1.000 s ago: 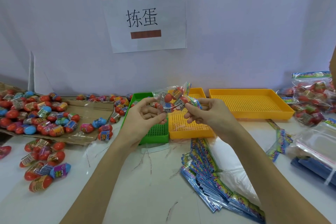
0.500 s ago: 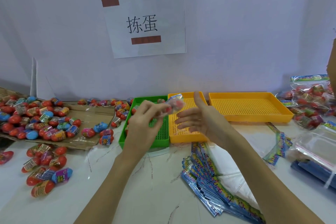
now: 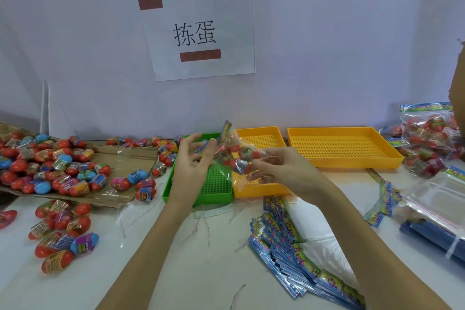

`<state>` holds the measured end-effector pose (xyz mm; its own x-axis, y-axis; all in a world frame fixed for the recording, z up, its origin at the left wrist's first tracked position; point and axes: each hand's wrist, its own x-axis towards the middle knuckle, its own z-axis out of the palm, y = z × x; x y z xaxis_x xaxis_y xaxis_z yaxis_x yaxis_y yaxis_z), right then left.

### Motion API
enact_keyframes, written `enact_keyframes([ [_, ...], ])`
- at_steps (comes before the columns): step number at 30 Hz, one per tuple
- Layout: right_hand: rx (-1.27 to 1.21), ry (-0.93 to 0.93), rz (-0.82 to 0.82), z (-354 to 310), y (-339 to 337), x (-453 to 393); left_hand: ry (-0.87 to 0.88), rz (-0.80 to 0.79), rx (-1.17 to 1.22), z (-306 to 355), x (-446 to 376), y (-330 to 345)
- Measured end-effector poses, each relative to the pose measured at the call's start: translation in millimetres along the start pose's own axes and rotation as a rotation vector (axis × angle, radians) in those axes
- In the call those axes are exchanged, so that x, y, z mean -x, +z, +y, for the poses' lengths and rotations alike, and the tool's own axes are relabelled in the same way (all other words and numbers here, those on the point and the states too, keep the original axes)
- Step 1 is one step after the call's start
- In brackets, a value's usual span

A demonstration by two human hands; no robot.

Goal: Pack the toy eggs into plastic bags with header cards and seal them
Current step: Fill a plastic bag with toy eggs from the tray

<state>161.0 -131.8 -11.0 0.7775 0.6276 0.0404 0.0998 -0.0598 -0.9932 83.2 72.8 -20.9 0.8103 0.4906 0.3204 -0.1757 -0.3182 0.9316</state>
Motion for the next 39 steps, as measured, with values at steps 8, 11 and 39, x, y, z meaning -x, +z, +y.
enact_keyframes([
  [8, -0.009, 0.037, -0.012, -7.0, 6.5, 2.7, -0.17, 0.008, 0.302, -2.9, -1.3, -2.1],
  [11, -0.018, 0.044, 0.045, -6.1, 3.7, 0.7, -0.273, -0.036, 0.537, 0.2, -3.1, -6.9],
  [39, -0.947, -0.132, 0.458, 6.6, -39.2, -9.0, 0.288, 0.107, -0.807, -38.0, -12.3, -24.5],
])
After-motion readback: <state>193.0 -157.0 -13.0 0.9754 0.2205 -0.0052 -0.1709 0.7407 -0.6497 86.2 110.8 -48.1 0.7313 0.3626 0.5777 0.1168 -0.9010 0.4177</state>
